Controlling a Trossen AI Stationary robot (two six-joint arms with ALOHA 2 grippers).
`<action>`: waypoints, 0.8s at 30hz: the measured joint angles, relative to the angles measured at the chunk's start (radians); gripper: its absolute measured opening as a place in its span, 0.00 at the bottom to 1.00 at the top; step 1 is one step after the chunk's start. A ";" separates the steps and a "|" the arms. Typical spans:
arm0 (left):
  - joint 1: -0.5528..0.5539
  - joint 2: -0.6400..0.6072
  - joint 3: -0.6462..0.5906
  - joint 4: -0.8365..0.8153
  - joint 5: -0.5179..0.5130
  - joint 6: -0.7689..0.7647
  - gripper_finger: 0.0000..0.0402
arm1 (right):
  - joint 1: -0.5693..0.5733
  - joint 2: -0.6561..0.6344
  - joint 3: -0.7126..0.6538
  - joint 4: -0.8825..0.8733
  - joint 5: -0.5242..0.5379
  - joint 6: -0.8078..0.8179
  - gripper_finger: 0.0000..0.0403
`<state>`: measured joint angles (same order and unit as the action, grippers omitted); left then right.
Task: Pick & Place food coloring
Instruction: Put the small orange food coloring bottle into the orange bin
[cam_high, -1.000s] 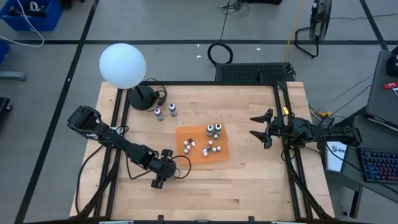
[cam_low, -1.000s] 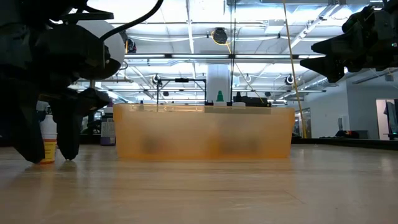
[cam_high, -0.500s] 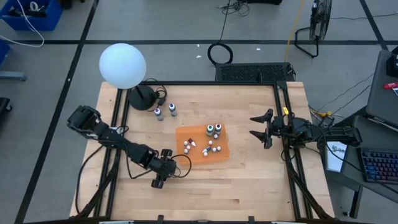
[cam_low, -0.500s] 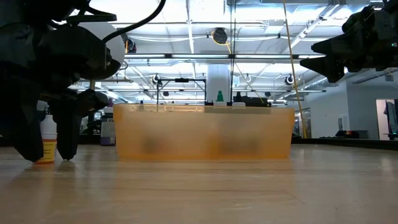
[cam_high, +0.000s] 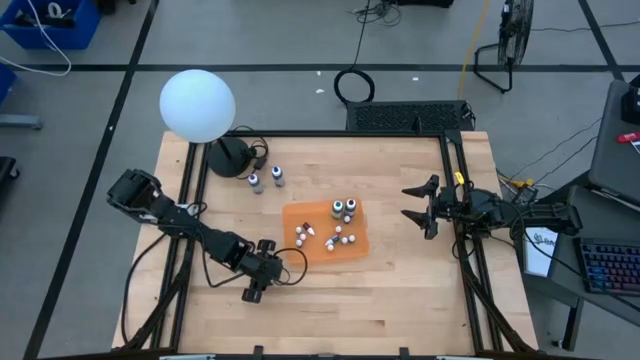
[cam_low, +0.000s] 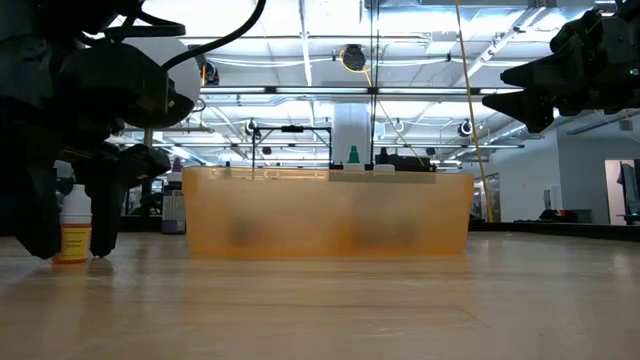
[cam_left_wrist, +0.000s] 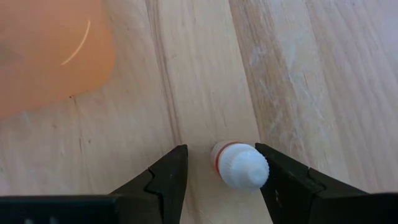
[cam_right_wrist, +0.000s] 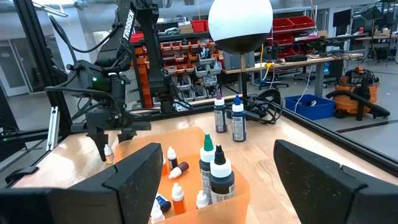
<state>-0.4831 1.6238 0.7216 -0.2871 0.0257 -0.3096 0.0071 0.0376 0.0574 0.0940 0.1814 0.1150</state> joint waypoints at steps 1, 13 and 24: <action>0.000 0.000 0.000 0.000 0.000 0.000 0.46 | 0.000 0.000 0.000 0.000 0.000 0.000 0.73; 0.000 0.001 -0.001 -0.002 -0.016 -0.001 0.33 | 0.000 0.000 0.000 0.000 0.000 0.000 0.73; 0.003 0.008 0.093 -0.143 0.027 0.019 0.16 | 0.000 0.000 0.000 0.000 0.000 0.000 0.73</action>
<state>-0.4801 1.6316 0.8145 -0.4304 0.0525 -0.2904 0.0073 0.0376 0.0571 0.0940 0.1814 0.1151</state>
